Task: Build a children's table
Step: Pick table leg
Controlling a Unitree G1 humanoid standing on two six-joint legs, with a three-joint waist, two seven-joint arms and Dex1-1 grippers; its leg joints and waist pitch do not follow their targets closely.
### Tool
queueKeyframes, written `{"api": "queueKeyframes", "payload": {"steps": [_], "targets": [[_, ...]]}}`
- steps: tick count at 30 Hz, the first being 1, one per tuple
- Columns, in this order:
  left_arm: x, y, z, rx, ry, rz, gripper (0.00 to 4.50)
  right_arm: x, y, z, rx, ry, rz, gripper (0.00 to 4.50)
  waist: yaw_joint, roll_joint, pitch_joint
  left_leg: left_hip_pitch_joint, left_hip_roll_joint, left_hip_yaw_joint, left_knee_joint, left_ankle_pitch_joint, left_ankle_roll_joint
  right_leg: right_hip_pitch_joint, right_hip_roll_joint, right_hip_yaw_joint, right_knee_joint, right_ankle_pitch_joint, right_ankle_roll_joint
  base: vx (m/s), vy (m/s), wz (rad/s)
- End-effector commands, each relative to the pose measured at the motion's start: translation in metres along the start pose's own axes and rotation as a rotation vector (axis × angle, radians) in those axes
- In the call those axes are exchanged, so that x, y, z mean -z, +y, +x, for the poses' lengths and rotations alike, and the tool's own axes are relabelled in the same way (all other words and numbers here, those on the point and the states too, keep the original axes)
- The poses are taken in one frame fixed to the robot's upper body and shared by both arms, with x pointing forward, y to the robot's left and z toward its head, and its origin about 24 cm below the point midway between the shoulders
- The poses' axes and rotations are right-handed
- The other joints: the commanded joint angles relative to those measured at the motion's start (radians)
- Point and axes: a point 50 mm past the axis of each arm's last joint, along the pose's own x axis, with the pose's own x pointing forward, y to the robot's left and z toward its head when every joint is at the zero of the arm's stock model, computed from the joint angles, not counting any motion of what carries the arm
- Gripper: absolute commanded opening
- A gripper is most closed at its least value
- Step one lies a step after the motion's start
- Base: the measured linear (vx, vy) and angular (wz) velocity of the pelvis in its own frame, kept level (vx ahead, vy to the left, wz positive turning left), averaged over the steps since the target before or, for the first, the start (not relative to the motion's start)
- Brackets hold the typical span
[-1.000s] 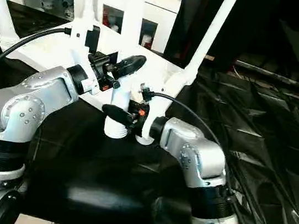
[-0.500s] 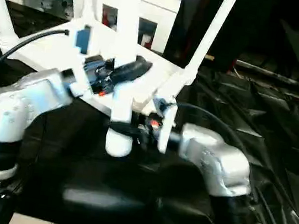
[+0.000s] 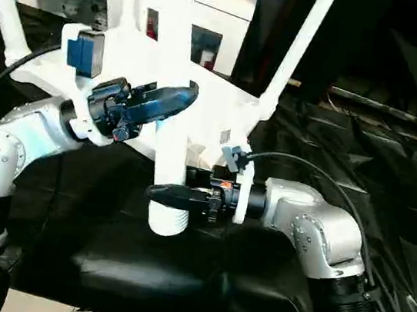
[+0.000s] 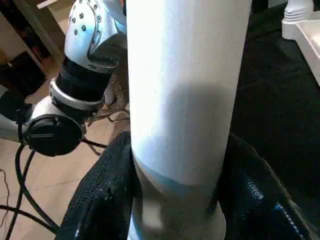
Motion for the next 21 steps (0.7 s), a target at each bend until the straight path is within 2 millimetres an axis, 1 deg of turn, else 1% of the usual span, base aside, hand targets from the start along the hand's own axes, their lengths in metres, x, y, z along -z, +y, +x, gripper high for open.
{"api": "queueKeyframes", "payload": {"steps": [1,3,7,8,9,10,11,12,14,16,17,18,21], "targets": [[0.0,0.005,0.001,-0.044,0.001,0.005,1.88,-0.006,0.002,-0.003,-0.016,-0.016,-0.046,1.9,0.001,0.012,-0.063,0.031,0.051,-0.028,-0.072,-0.232,-0.091,0.031,-0.077,0.051,-0.08,-0.208,-0.134,0.0,0.0,0.0],[-0.001,0.005,0.001,-0.049,0.0,0.011,1.83,-0.005,0.002,-0.003,-0.019,-0.013,-0.046,1.9,0.004,0.013,-0.064,0.033,0.052,-0.028,-0.072,-0.228,-0.089,0.029,-0.076,0.051,-0.078,-0.2,-0.135,0.0,0.0,0.0],[-0.002,0.005,0.002,-0.061,0.008,0.026,1.82,-0.005,0.001,-0.003,-0.008,-0.009,-0.054,1.9,0.008,0.013,-0.064,0.033,0.051,-0.027,-0.072,-0.227,-0.09,0.03,-0.076,0.051,-0.078,-0.199,-0.134,0.0,0.0,0.0],[-0.002,0.006,0.002,-0.071,0.018,0.04,1.82,-0.005,0.0,-0.002,0.008,-0.009,-0.058,2.25,0.009,0.014,-0.063,0.034,0.052,-0.027,-0.072,-0.232,-0.091,0.029,-0.076,0.051,-0.079,-0.205,-0.132,0.0,0.0,0.0],[-0.001,0.007,0.003,-0.093,0.043,0.065,1.82,-0.005,-0.001,-0.002,0.019,-0.016,-0.049,2.46,0.009,0.014,-0.063,0.034,0.052,-0.028,-0.073,-0.235,-0.092,0.029,-0.076,0.051,-0.08,-0.21,-0.13,0.0,0.0,0.0],[0.0,0.008,0.004,-0.116,0.071,0.098,1.82,-0.006,-0.002,-0.001,0.026,-0.025,-0.043,2.6,0.009,0.014,-0.063,0.034,0.052,-0.028,-0.073,-0.238,-0.093,0.029,-0.076,0.051,-0.079,-0.213,-0.128,0.0,0.0,0.0],[0.0,0.008,0.004,-0.121,0.076,0.104,1.82,-0.007,-0.002,0.0,0.027,-0.027,-0.041,2.62,0.009,0.016,-0.063,0.035,0.053,-0.029,-0.075,-0.24,-0.094,0.028,-0.076,0.051,-0.081,-0.218,-0.125,0.0,0.0,0.0],[0.0,0.01,0.006,-0.149,0.107,0.138,1.82,-0.008,-0.003,0.001,0.033,-0.035,-0.038,2.65,0.008,0.016,-0.063,0.035,0.053,-0.03,-0.075,-0.25,-0.099,0.028,-0.077,0.051,-0.082,-0.228,-0.121,0.0,0.0,0.0],[0.0,0.01,0.008,-0.167,0.126,0.169,1.82,-0.008,-0.003,0.003,0.051,-0.024,-0.059,2.99,0.008,0.016,-0.063,0.035,0.053,-0.03,-0.075,-0.25,-0.103,0.029,-0.077,0.051,-0.081,-0.229,-0.118,0.0,0.0,0.0],[-0.002,0.009,0.012,-0.177,0.151,0.215,1.82,-0.007,-0.01,0.008,0.143,0.013,-0.089,3.09,0.006,0.018,-0.064,0.034,0.053,-0.031,-0.076,-0.245,-0.111,0.027,-0.076,0.051,-0.079,-0.224,-0.11,0.0,0.0,0.0],[-0.002,0.009,0.012,-0.177,0.151,0.215,1.82,-0.007,-0.01,0.008,0.143,0.013,-0.089,3.1,0.004,0.015,-0.063,0.034,0.053,-0.031,-0.077,-0.245,-0.113,0.027,-0.076,0.051,-0.081,-0.228,-0.107,0.0,0.0,0.0],[-0.004,0.006,0.014,-0.165,0.154,0.231,1.82,-0.006,-0.013,0.009,0.166,0.02,-0.099,3.11,0.004,0.016,-0.064,0.034,0.052,-0.031,-0.075,-0.243,-0.115,0.027,-0.077,0.051,-0.078,-0.225,-0.11,0.0,0.0,0.0],[-0.004,0.005,0.016,-0.173,0.169,0.257,1.82,-0.007,-0.016,0.01,0.19,0.021,-0.095,3.11,0.005,0.016,-0.065,0.035,0.052,-0.029,-0.074,-0.234,-0.11,0.027,-0.075,0.051,-0.077,-0.201,-0.119,0.0,0.0,0.0]]}}
